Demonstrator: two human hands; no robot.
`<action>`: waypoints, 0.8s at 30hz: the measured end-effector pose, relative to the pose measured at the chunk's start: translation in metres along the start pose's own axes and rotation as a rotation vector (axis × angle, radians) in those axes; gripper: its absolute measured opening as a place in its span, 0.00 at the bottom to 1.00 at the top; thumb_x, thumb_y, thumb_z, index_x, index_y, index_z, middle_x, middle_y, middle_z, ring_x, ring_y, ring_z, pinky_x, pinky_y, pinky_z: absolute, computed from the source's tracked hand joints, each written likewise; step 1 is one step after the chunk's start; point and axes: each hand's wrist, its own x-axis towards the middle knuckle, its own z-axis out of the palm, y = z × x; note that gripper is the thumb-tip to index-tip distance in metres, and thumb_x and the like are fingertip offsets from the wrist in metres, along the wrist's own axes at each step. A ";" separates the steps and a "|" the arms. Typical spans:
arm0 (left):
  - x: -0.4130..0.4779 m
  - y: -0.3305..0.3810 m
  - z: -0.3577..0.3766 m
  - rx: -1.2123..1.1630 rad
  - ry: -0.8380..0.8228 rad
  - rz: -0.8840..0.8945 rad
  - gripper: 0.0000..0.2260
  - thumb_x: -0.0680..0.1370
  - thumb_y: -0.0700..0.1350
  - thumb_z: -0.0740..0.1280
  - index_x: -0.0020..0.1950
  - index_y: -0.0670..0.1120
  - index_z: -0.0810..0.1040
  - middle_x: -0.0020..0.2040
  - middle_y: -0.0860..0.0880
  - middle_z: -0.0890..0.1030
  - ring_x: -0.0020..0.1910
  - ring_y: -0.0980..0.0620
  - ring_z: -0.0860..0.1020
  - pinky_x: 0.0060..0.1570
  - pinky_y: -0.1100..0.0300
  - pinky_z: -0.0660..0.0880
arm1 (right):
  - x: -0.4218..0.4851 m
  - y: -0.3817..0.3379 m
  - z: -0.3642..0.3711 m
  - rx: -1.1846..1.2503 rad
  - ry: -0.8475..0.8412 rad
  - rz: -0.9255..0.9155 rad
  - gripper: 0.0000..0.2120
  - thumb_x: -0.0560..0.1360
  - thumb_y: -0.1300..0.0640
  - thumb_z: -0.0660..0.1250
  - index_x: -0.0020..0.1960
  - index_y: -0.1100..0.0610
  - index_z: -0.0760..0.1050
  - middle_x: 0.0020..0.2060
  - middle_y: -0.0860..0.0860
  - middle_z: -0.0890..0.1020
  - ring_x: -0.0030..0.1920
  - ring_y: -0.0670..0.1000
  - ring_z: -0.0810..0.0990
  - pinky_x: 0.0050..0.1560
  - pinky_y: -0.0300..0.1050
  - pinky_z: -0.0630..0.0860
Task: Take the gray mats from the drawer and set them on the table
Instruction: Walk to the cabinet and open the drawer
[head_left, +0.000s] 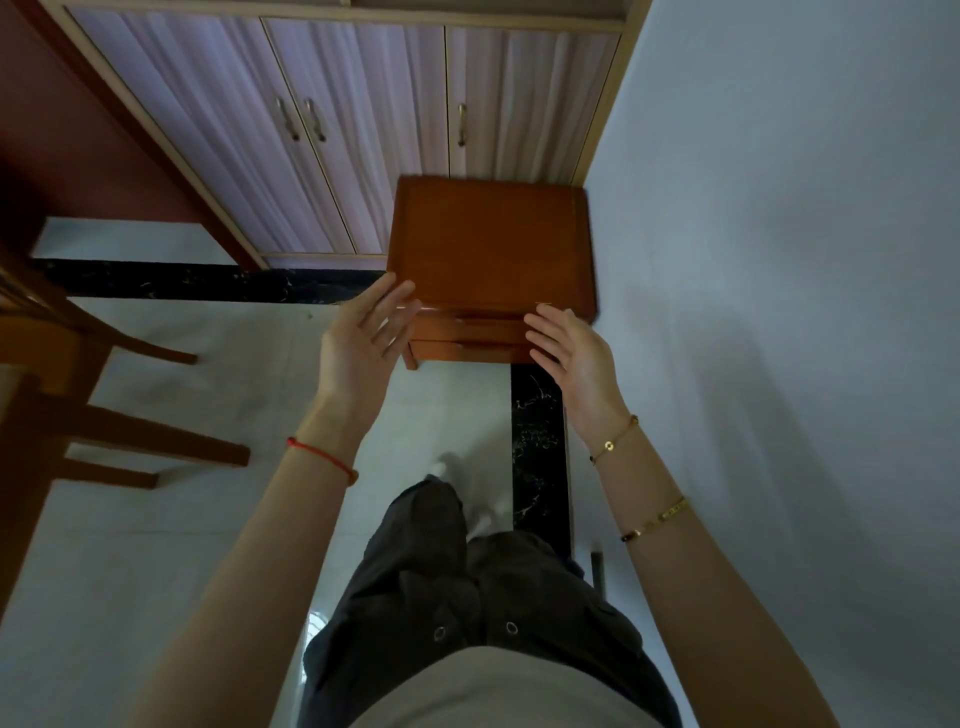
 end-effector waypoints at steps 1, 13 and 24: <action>0.014 -0.003 0.001 0.014 0.011 -0.018 0.17 0.85 0.48 0.53 0.70 0.46 0.73 0.63 0.48 0.82 0.62 0.50 0.81 0.67 0.53 0.73 | 0.013 0.002 0.000 0.007 0.006 0.022 0.20 0.83 0.49 0.53 0.68 0.58 0.72 0.62 0.55 0.79 0.62 0.51 0.77 0.68 0.51 0.71; 0.206 -0.079 -0.002 0.110 0.103 -0.268 0.17 0.84 0.47 0.55 0.71 0.44 0.71 0.61 0.49 0.81 0.65 0.46 0.77 0.71 0.49 0.69 | 0.197 0.059 -0.003 0.059 0.156 0.276 0.17 0.82 0.52 0.55 0.64 0.59 0.74 0.60 0.55 0.80 0.61 0.53 0.78 0.67 0.52 0.72; 0.350 -0.216 -0.034 0.166 0.183 -0.540 0.08 0.82 0.44 0.61 0.55 0.45 0.79 0.56 0.46 0.82 0.62 0.43 0.79 0.68 0.49 0.71 | 0.355 0.193 -0.021 0.059 0.273 0.506 0.17 0.82 0.54 0.55 0.66 0.62 0.72 0.62 0.58 0.78 0.60 0.56 0.78 0.65 0.53 0.73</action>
